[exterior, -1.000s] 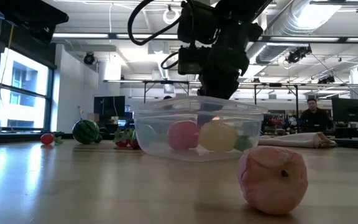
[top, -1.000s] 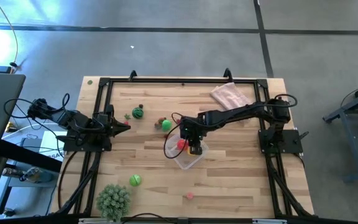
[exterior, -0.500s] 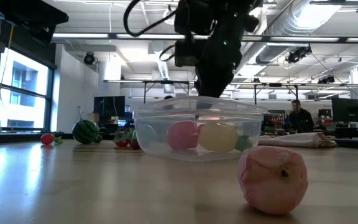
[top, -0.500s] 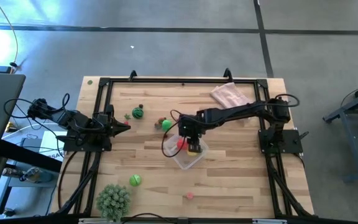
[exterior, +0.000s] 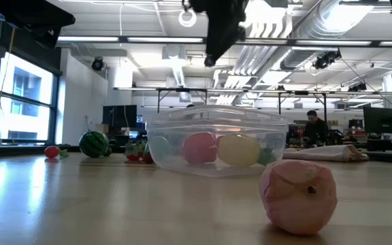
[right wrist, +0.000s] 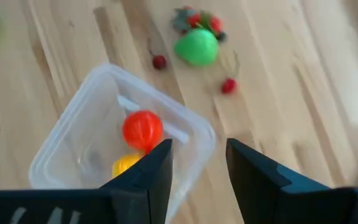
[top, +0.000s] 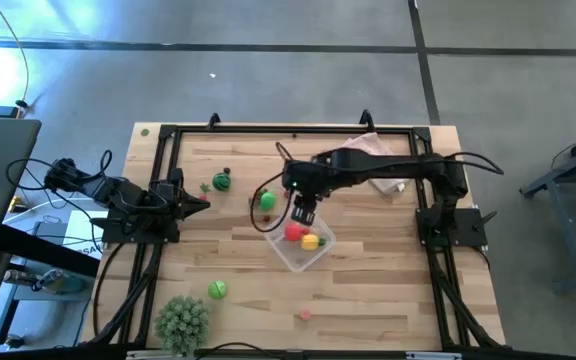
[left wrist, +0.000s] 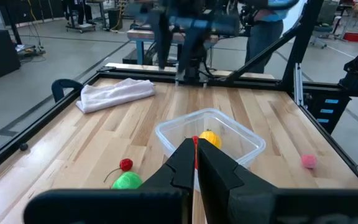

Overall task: Pick and placing Produce into tupperware
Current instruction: Put the pink peach into the transparent container

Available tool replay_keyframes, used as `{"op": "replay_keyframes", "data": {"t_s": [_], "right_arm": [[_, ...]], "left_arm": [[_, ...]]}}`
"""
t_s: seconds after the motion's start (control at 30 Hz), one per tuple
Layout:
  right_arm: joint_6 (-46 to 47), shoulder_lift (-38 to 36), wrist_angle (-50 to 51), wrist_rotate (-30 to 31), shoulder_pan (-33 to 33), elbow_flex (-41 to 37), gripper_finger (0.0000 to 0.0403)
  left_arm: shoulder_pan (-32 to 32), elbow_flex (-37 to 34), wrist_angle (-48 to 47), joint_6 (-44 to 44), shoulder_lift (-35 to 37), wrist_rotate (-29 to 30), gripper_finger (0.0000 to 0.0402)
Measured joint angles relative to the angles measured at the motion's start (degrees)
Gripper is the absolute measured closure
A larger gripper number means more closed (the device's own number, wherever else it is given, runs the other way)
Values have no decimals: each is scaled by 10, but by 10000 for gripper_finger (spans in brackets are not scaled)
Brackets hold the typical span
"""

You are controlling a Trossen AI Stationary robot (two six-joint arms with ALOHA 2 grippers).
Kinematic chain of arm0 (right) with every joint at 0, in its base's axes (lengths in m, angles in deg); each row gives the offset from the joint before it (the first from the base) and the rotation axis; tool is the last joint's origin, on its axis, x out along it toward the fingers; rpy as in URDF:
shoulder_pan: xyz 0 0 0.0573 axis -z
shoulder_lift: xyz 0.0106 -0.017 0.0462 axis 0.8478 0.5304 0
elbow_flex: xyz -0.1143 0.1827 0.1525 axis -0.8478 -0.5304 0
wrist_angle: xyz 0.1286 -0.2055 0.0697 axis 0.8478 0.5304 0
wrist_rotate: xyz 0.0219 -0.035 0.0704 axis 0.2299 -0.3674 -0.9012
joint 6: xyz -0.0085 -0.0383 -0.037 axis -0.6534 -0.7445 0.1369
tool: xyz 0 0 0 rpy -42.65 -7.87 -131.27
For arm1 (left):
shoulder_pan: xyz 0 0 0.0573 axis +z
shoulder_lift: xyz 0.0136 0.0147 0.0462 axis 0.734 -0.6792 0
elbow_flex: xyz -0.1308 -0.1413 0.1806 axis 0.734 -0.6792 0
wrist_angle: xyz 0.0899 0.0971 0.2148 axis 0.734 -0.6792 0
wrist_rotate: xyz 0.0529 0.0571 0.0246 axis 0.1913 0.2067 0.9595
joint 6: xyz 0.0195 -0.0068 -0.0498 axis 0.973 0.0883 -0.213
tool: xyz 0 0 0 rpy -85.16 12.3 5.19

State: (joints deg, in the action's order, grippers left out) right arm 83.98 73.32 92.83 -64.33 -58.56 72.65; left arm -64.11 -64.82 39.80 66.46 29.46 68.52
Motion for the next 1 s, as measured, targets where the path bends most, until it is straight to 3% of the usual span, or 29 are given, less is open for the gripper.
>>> {"op": "replay_keyframes", "data": {"t_s": [0.3, 0.7, 1.0], "right_arm": [[89, -3, 208, 153, -117, 113, 261], [68, -78, 197, 75, -284, 25, 261], [-33, -86, 63, 31, -373, -84, 261]], "left_arm": [[0, 0, 0, 0, 0, 0, 394], [0, 0, 0, 0, 0, 0, 394], [0, 0, 0, 0, 0, 0, 394]]}}
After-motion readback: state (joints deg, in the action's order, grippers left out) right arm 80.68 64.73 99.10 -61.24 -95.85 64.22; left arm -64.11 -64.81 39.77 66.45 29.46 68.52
